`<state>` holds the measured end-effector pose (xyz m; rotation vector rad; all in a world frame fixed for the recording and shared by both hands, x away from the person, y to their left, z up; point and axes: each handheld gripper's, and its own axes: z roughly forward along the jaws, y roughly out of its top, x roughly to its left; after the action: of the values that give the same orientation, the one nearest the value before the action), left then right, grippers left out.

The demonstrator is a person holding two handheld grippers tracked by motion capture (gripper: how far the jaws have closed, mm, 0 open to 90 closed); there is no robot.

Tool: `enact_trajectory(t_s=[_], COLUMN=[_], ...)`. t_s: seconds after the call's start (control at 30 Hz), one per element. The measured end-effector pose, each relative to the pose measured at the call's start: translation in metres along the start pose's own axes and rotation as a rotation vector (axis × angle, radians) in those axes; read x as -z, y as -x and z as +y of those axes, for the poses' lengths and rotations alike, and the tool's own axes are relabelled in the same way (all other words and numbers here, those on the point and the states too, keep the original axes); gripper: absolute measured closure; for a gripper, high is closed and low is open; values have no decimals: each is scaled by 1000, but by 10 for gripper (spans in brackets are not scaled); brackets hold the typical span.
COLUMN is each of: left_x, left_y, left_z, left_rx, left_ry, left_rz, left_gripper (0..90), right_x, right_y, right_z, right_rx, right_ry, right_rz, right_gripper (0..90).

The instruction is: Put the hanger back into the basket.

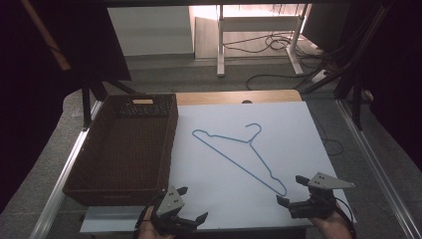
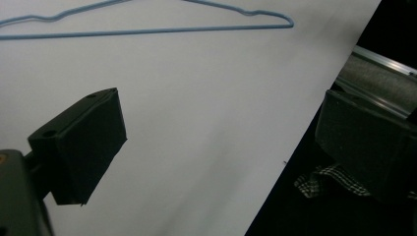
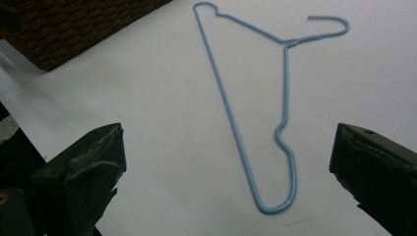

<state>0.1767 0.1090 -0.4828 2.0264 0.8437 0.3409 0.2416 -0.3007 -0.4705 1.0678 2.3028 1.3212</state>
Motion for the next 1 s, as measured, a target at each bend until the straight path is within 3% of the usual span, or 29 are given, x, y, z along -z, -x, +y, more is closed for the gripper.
enact_trajectory(t_s=[0.17, 0.47, 0.77, 1.0], left_x=[0, 2, 1, 6], left_y=[-1, -6, -6, -8], left_z=[-1, -2, -2, -3], left_rx=[-12, 6, -3, 14], left_ry=[2, 12, -8, -6], left_rz=[7, -7, 6, 19], left_gripper=[43, 40, 40, 41], right_x=[-2, -4, -10, -10], right_y=[0, 0, 0, 2], right_z=[0, 0, -1, 9], right_rx=[-10, -38, -46, -104], right_ry=[-13, -39, -111, -129], right_rz=[3, 13, -24, -12], right_gripper=[13, 14, 28, 2])
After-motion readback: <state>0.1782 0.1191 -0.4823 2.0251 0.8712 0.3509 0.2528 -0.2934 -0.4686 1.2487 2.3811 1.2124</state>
